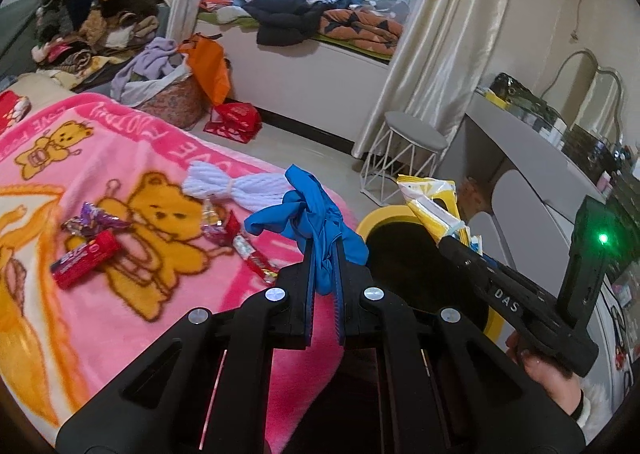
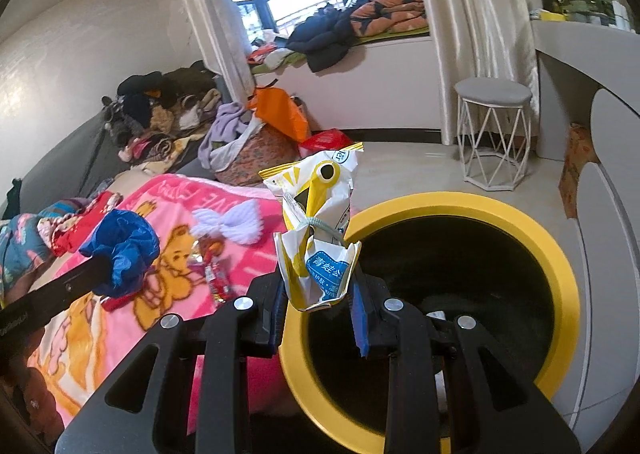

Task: Collect trash
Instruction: 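Carry the blue glove and yellow wrapper with both tools over the yellow bin, then open both tools above the bin to drop the glove and wrapper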

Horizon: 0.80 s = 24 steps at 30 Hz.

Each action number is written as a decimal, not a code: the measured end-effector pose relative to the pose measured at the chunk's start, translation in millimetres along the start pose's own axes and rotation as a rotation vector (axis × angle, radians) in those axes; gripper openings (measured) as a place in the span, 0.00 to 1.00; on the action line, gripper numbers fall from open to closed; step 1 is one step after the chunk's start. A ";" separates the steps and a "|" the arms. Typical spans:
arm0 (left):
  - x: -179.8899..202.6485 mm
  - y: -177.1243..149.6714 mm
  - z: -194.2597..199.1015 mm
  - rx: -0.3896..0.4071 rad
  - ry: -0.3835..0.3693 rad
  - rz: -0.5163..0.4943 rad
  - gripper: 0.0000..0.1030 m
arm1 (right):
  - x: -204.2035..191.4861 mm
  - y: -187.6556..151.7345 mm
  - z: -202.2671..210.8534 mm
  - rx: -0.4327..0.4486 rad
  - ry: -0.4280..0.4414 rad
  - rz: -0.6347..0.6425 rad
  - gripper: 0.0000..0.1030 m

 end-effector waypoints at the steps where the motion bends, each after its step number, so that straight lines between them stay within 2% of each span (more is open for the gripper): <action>1: 2.5 -0.1 -1.9 -0.002 -0.002 -0.006 0.04 | 3.7 0.3 -0.1 0.001 -0.007 -0.004 0.25; 24: 54.7 -7.9 -41.4 -0.054 -0.075 -0.106 0.05 | 57.9 -2.0 -0.5 -0.008 -0.127 -0.080 0.25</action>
Point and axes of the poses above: each gripper's, at about its wrist camera, not at the fingertips, and z roughly against the way its jaws point, x to its right, y to its top, the point moved 10 cm from there along -z, roughly the way its jaws point, and after that the axes turned 1 degree about x, right-handed, at the moved point
